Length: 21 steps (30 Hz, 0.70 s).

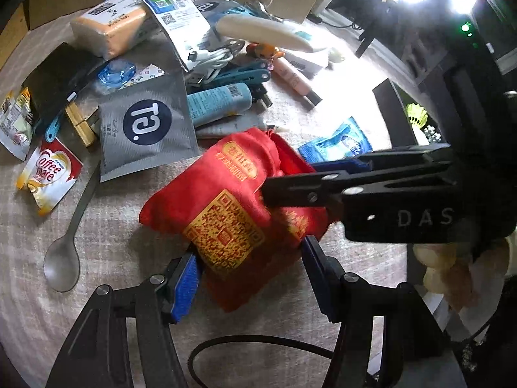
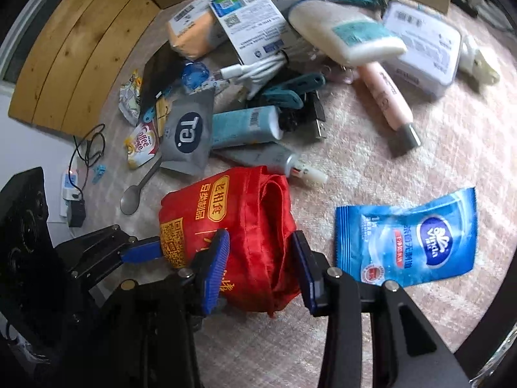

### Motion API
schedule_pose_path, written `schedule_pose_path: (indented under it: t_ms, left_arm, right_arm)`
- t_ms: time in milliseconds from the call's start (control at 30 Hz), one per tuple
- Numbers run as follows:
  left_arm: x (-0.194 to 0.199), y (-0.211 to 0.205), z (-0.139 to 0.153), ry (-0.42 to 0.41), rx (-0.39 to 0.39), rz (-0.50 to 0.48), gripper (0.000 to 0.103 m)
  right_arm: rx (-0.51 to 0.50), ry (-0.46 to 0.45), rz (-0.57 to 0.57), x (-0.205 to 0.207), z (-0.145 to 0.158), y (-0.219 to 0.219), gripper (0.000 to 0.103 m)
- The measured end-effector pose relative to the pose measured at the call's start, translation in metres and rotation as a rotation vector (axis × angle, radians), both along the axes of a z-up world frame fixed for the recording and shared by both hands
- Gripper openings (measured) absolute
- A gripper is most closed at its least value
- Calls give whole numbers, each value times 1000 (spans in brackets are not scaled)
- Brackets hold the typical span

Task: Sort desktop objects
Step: 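Grasp the red drawstring bag with both grippers and lift it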

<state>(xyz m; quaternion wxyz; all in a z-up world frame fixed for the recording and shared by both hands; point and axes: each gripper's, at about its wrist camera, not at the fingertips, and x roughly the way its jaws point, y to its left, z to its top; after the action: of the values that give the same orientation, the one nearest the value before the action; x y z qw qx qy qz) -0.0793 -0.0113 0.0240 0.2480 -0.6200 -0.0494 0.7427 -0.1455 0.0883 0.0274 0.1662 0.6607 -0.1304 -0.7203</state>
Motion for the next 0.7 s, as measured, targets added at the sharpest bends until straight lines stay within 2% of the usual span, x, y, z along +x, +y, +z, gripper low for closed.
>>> schedule_pose_path:
  t_ms: [167, 233, 267, 300, 333, 433, 533, 700]
  left_arm:
    - [4, 6, 5, 6, 15, -3, 58]
    - [5, 7, -2, 2, -21, -3, 58]
    - [6, 6, -5, -6, -31, -1, 63]
    - [6, 3, -10, -25, -24, 7, 63]
    - [6, -3, -16, -59, 16, 27, 63]
    - [7, -6, -16, -65, 65, 40, 56]
    - [8, 3, -7, -44, 42, 35, 56]
    - [7, 17, 22, 7, 54, 13, 56]
  right_arm:
    - [-55, -21, -15, 3, 2, 2, 40]
    - [-47, -10, -15, 4, 5, 3, 40]
    - [-45, -9, -12, 5, 5, 3, 40]
    - [-35, -6, -8, 6, 5, 3, 40]
    - [-14, 2, -10, 6, 5, 4, 40]
    - [-31, -7, -20, 10, 2, 12, 44]
    - [-77, -31, -36, 13, -2, 11, 44]
    - [-18, 60, -14, 19, 28, 8, 44]
